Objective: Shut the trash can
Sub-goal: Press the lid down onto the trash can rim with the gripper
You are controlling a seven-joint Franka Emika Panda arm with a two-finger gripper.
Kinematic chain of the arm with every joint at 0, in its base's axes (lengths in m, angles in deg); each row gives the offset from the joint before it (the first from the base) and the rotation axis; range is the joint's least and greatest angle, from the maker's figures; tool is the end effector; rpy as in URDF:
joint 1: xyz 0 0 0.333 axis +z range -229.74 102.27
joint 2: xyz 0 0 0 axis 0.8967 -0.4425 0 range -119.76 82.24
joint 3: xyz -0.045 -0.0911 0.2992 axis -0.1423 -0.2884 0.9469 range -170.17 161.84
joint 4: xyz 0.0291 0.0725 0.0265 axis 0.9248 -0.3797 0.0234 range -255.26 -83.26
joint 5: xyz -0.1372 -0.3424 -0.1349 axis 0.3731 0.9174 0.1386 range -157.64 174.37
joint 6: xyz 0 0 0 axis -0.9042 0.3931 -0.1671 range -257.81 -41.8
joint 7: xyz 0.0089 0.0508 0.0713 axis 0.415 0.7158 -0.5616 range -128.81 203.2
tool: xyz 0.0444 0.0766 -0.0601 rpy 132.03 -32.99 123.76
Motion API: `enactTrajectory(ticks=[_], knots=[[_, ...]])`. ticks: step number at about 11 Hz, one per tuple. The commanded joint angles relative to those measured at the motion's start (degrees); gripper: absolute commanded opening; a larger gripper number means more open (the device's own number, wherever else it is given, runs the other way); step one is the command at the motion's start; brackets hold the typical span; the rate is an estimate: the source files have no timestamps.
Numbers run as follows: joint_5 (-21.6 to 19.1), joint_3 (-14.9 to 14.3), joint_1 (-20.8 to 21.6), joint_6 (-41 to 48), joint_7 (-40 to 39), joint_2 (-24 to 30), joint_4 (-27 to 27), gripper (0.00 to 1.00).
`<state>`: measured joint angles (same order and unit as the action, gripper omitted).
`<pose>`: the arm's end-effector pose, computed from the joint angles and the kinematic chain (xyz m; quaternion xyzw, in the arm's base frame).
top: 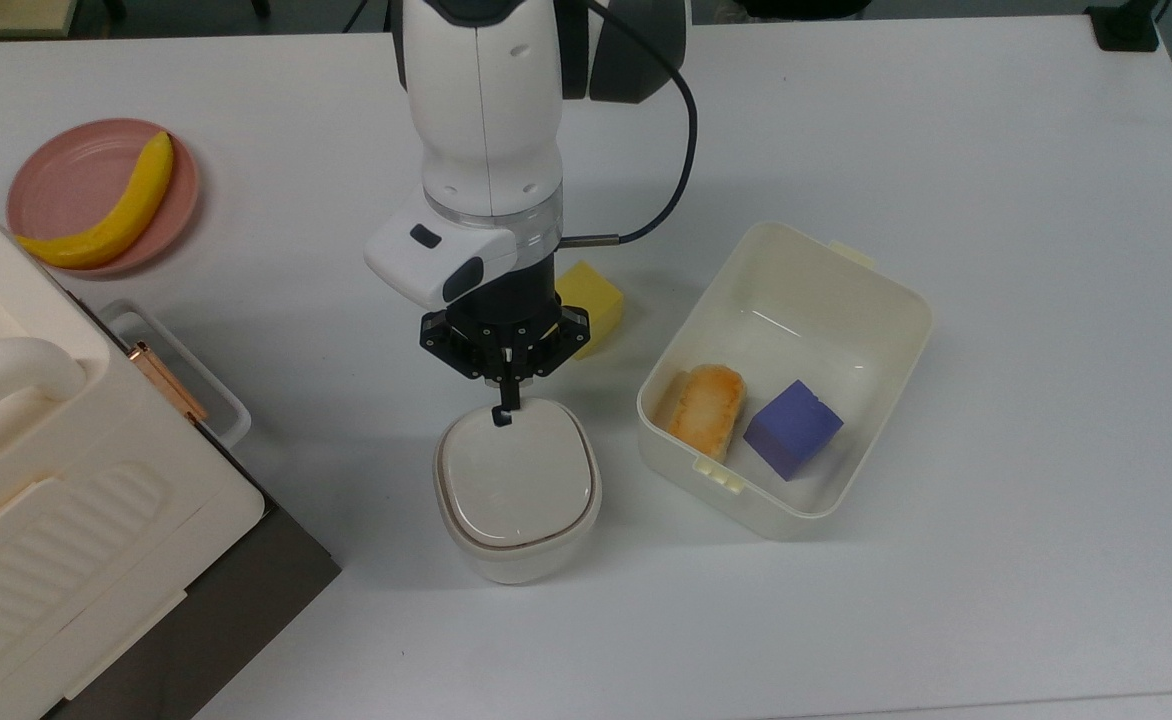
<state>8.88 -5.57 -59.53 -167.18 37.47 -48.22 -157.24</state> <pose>0.7326 0.0394 0.4545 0.9887 0.0263 0.1475 0.0059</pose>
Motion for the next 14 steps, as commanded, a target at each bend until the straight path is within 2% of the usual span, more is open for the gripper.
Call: enactTrajectory(ticks=[1,10,14], knots=[[-1.0,-0.1,0.5,0.5,-1.2,0.9,-2.0,0.00],[-1.0,-0.1,0.7,-3.5,3.7,0.1,-1.5,0.00],[-0.3,-0.1,0.8,-8.4,5.9,-1.1,-1.9,0.00]])
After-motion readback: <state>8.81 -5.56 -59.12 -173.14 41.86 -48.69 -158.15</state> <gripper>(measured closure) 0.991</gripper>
